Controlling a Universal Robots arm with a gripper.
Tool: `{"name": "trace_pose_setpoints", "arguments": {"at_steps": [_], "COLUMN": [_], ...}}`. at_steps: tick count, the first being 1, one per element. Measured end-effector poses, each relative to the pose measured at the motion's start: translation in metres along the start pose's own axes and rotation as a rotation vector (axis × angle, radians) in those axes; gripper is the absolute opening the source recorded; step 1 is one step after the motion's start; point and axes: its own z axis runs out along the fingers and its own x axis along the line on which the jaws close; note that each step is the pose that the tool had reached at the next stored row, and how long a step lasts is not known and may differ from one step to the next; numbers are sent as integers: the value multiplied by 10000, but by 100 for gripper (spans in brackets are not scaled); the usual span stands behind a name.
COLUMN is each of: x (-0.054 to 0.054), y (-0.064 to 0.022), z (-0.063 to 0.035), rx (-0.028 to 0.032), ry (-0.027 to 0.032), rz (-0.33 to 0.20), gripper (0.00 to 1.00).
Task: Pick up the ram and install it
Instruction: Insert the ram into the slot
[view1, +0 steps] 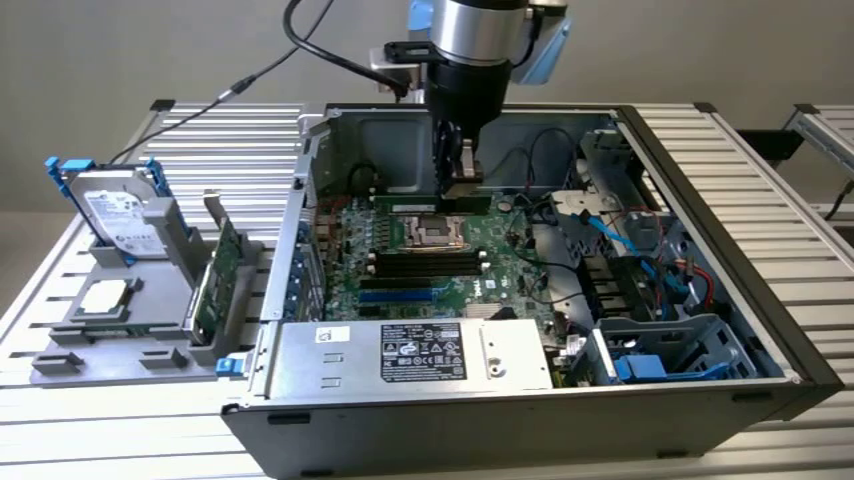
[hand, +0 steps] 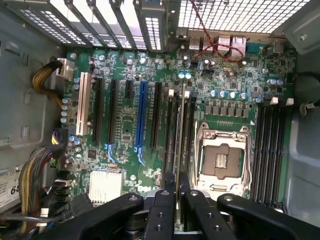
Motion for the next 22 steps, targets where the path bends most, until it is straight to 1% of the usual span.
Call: {"name": "trace_pose_setpoints", "arguments": {"at_steps": [7, 10, 12, 15, 16, 22], "x": [34, 43, 44, 43, 42, 34], "y": [-6, -10, -13, -13, -9, 50], "z": [128, 184, 219, 273, 291, 405], "rx": [46, 78, 110, 184, 194, 200], "ry": [-7, -6, -4, 1, 2, 3], "rz": [1, 2, 2, 5, 6, 7], "gripper": [14, 14, 14, 14, 14, 14]}}
